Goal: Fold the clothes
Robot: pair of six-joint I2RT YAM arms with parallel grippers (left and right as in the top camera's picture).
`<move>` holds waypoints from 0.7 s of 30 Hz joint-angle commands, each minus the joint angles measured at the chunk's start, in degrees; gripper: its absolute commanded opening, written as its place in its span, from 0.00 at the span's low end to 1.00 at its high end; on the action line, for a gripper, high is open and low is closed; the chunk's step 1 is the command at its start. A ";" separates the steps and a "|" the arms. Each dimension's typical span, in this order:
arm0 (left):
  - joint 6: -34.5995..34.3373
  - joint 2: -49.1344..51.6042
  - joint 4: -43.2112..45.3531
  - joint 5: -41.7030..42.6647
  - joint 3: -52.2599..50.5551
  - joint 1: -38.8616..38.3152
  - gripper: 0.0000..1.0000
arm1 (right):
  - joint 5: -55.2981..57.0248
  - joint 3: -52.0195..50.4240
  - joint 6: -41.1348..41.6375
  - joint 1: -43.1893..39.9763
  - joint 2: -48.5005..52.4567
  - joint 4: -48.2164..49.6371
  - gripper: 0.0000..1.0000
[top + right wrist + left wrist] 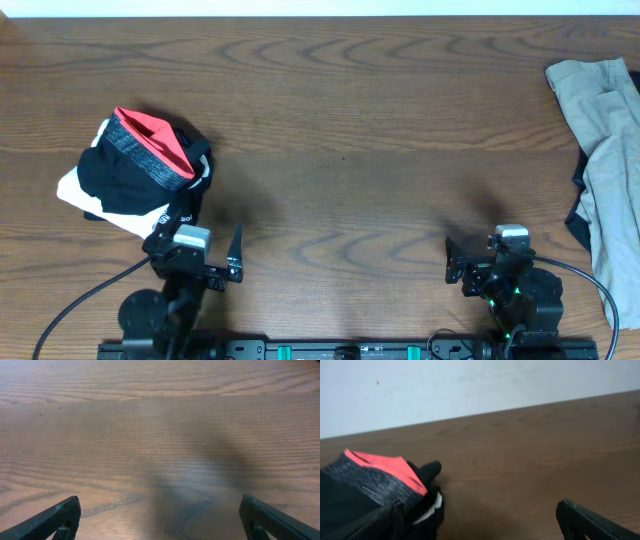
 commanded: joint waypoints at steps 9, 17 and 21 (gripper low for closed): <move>-0.33 -0.46 1.57 -0.48 -7.02 0.24 0.98 | -0.26 -0.11 0.28 0.42 -0.46 -0.22 0.99; -2.25 -0.46 1.79 -0.50 -11.10 0.24 0.98 | -0.26 -0.11 0.28 0.42 -0.46 -0.22 0.99; -2.23 -0.44 1.77 -0.85 -11.10 0.24 0.98 | -0.26 -0.11 0.28 0.42 -0.46 -0.22 0.99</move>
